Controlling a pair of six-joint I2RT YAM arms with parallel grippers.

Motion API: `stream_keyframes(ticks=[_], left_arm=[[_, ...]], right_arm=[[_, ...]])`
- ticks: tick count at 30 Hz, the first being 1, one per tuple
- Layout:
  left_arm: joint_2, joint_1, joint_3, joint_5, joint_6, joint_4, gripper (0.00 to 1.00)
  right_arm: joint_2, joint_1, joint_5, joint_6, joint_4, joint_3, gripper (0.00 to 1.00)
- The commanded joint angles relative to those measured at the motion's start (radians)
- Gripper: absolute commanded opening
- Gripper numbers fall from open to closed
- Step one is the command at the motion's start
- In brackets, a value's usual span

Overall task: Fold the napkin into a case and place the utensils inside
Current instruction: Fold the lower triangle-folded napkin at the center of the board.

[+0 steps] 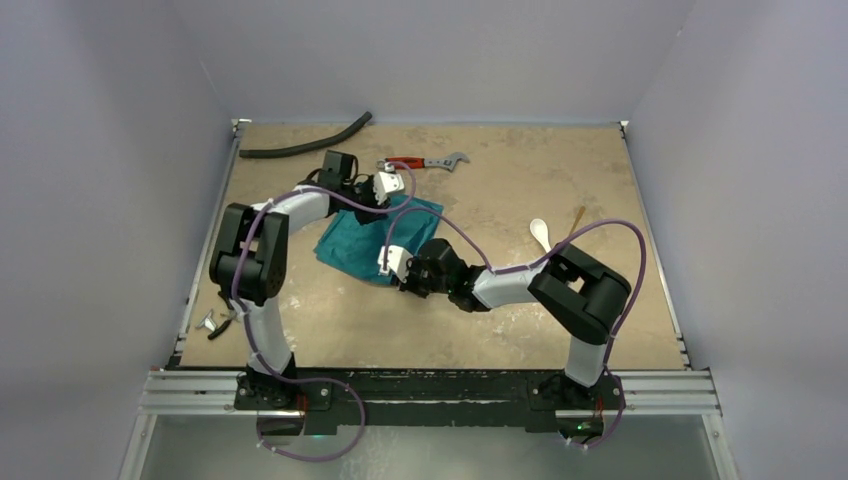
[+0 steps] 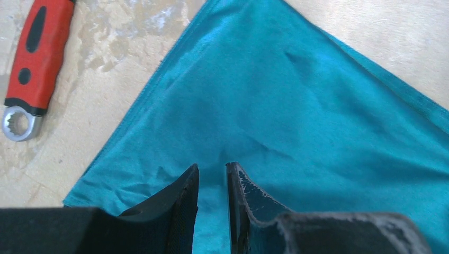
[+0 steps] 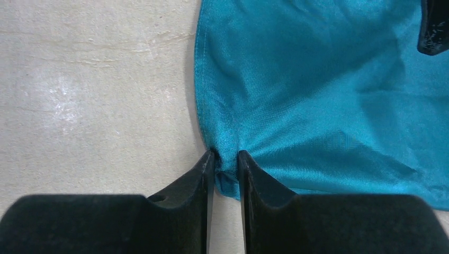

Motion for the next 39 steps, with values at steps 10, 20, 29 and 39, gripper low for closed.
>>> stream_keyframes(ticks=[10, 20, 29, 39], left_arm=[[0.113, -0.066, 0.066, -0.209, 0.062, -0.026, 0.22], [0.173, -0.084, 0.107, -0.315, 0.043, -0.129, 0.18], [0.211, -0.088, 0.121, -0.358, 0.072, -0.184, 0.12], [0.197, -0.099, 0.092, -0.368, 0.125, -0.22, 0.09]], right_arm=[[-0.012, -0.013, -0.052, 0.164, 0.108, -0.008, 0.18], [-0.01, -0.076, -0.084, 0.346, 0.192, -0.013, 0.03], [-0.014, -0.1, -0.121, 0.4, 0.243, -0.011, 0.0], [0.0, -0.139, -0.155, 0.498, 0.324, -0.047, 0.0]])
